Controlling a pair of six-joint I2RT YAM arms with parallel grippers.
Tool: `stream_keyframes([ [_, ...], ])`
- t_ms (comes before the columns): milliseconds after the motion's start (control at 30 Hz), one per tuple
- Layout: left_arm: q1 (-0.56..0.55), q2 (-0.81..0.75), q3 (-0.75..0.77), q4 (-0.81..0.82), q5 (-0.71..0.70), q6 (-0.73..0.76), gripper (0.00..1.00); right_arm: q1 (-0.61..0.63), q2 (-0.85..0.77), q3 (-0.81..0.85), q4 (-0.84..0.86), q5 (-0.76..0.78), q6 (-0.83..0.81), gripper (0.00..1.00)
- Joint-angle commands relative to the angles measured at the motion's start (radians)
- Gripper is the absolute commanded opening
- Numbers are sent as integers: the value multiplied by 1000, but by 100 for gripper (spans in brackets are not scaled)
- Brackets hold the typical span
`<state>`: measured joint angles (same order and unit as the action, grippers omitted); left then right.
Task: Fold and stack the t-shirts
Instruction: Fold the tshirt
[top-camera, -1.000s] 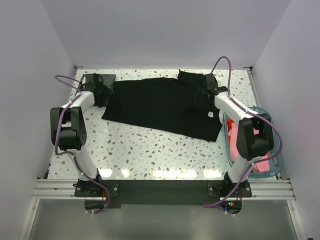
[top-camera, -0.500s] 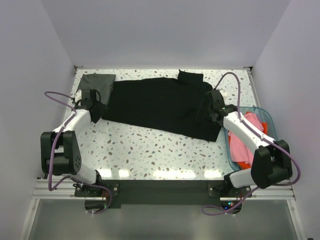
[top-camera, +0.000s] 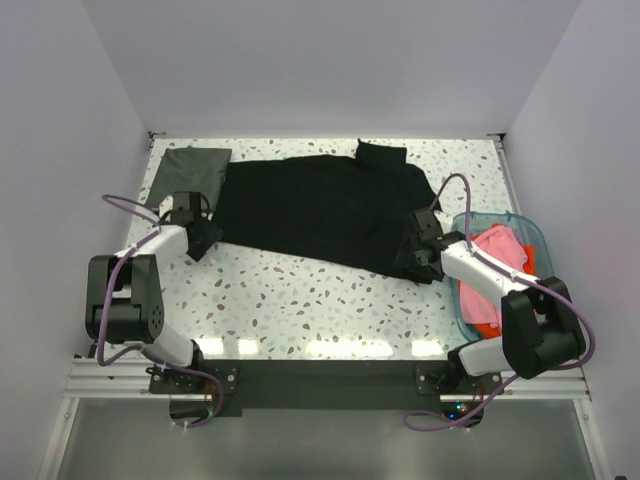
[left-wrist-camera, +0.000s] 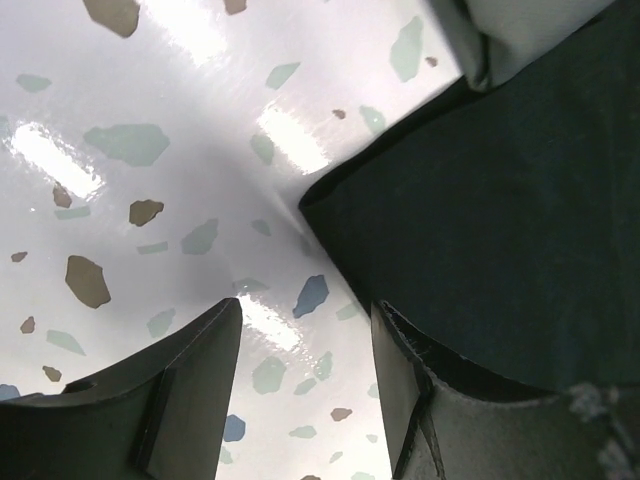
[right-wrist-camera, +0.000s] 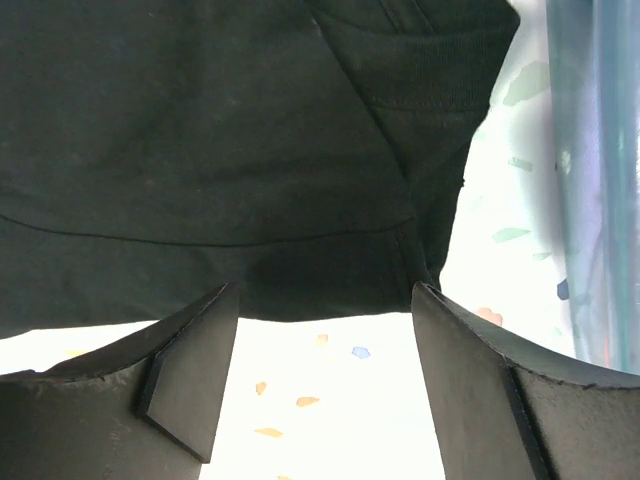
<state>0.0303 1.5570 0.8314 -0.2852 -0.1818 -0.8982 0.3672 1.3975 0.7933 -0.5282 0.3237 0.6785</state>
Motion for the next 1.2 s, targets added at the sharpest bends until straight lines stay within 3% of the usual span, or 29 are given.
stream_keyframes([
  [0,-4,15,-9,53,-10,-16,58,3,-25,-28,54,38,47,72],
  [633,-6,98,37,96,-36,-45,42,1,12,-69,66,94,66,71],
  [833,-6,147,64,90,-42,-50,33,1,31,-74,77,94,69,64],
  [933,-6,163,80,87,-42,-45,24,1,44,-63,76,86,61,45],
  [967,-6,164,84,83,-47,-45,19,1,55,-59,74,86,55,31],
  [1033,-4,163,98,77,-47,-42,14,1,63,-42,60,86,50,15],
  [1100,-6,152,109,61,-47,-41,3,1,67,-23,50,86,38,0],
  [1167,-6,137,113,26,-65,-42,0,1,63,-5,17,80,32,0],
])
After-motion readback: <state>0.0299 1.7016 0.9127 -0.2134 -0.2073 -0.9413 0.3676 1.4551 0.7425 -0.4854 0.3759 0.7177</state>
